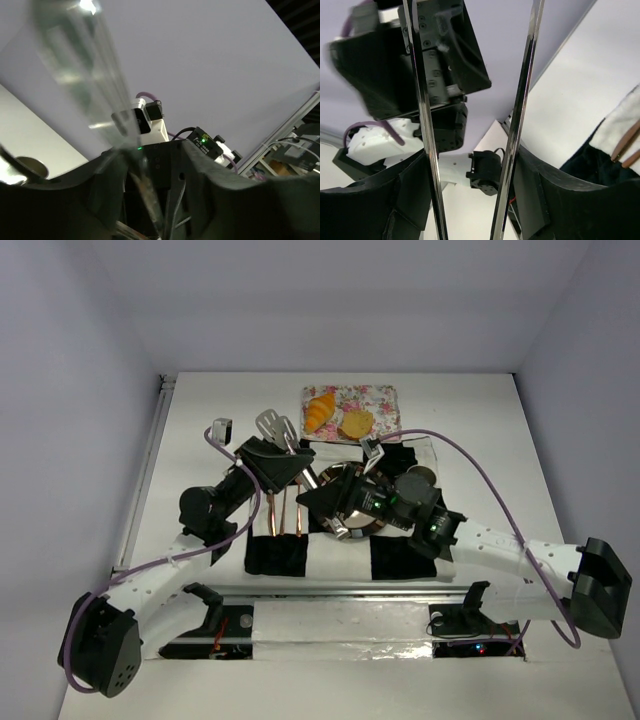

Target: Place the bread

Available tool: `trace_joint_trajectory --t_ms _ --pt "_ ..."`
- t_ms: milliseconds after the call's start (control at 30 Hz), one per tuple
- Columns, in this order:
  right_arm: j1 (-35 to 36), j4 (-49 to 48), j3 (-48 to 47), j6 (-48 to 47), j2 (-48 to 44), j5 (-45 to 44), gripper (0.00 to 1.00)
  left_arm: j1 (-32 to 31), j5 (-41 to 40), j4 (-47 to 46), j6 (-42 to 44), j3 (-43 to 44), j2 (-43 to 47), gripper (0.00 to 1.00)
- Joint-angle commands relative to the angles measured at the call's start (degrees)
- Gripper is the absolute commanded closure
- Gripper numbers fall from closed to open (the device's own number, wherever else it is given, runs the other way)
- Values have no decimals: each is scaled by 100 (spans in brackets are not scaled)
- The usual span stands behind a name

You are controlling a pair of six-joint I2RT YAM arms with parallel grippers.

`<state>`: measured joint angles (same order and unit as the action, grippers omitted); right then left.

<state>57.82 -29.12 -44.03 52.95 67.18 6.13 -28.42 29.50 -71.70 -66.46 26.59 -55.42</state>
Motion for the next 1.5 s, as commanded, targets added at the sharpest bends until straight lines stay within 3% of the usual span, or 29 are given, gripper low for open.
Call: trace_joint_trajectory --t_ms 0,267,467,700,833,1000,1167,1467 --pt "36 -93 -185 101 15 -59 37 -23 109 -3 229 153 215 51" --pt "36 135 -378 146 -135 -322 39 -23 249 929 660 312 497 33" --pt "-244 214 -483 382 -293 -578 40 -23 267 1676 967 417 664 2" --pt "-684 679 -720 418 -302 -578 41 -23 241 2677 1494 715 892 1" --pt "-1026 1906 -975 260 -267 -569 43 -23 162 3992 2118 979 1111 1" --pt "-1606 2771 -1011 76 -249 -385 43 -23 -66 5296 2960 1190 1411 1" --pt "-2221 3746 -1440 -547 198 -183 43 -23 -706 6833 3901 1323 1665 1" --pt "-3119 4661 -2311 -1181 1402 -130 45 -23 -1139 7082 4351 682 1850 1"
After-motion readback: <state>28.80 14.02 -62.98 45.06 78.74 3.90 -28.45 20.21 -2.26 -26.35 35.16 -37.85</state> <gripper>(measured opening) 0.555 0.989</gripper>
